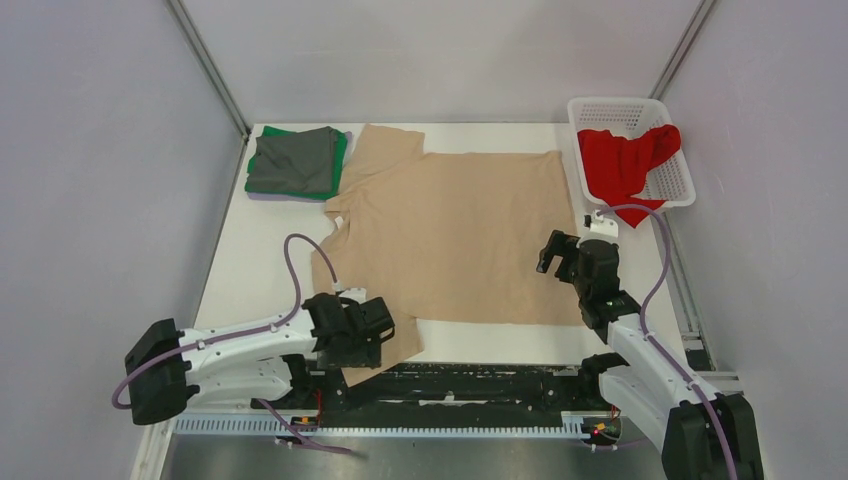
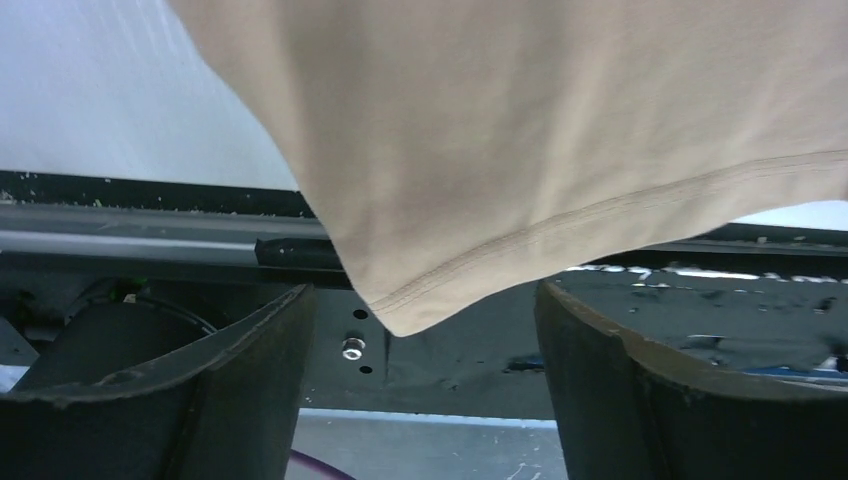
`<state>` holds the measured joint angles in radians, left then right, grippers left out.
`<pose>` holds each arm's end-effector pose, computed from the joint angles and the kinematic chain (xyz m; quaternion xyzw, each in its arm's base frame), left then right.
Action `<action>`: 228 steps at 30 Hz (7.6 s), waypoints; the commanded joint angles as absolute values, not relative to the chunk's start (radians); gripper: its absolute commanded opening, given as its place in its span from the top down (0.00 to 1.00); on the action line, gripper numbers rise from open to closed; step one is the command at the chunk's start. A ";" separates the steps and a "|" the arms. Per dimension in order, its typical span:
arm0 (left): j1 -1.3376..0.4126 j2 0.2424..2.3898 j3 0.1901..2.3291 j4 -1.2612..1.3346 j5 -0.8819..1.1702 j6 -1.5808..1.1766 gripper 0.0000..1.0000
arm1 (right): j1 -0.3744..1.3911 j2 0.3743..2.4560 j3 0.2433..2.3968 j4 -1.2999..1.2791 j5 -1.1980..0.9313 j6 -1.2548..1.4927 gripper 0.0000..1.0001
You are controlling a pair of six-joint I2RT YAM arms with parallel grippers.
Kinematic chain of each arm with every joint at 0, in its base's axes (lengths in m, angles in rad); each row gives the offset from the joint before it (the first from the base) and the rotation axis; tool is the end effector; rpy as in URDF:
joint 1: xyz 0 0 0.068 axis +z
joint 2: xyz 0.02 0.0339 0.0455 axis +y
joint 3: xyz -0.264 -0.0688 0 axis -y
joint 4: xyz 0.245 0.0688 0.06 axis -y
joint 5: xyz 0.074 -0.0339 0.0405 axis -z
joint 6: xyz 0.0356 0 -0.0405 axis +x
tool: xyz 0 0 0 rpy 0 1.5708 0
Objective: Fold and stack the t-shirts
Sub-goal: Grab the side of the flattened tshirt closest away from the robot with both arms, then fold the flattened tshirt in 1/3 of the way
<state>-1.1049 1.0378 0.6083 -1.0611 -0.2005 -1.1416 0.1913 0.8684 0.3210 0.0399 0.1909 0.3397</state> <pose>0.0703 -0.1240 0.1849 -0.0223 0.9939 0.0073 0.1074 0.1830 0.0286 0.1858 0.1118 0.8521 0.0531 0.5085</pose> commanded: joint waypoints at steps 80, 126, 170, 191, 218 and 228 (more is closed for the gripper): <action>-1.132 1.001 0.611 -0.939 -0.104 -1.003 0.98 | 0.187 0.549 0.226 -0.621 0.370 0.759 0.33; -1.132 0.983 0.620 -0.965 -0.118 -1.037 0.98 | 0.205 0.864 0.301 -0.668 0.222 0.583 0.85; -0.855 0.946 0.807 -0.678 -0.168 -0.805 0.98 | 0.262 0.776 0.569 -0.657 0.258 0.495 1.00; -0.479 1.071 0.961 -0.463 -0.261 -0.630 0.98 | 0.162 0.988 0.769 -0.517 0.410 0.447 1.00; -0.304 1.623 1.107 0.017 -0.021 -0.345 0.98 | 0.052 1.371 0.761 -0.217 0.339 0.491 0.90; -0.272 1.794 1.526 -0.365 -0.185 -0.375 0.00 | 0.022 1.388 0.862 -0.279 0.438 0.479 0.02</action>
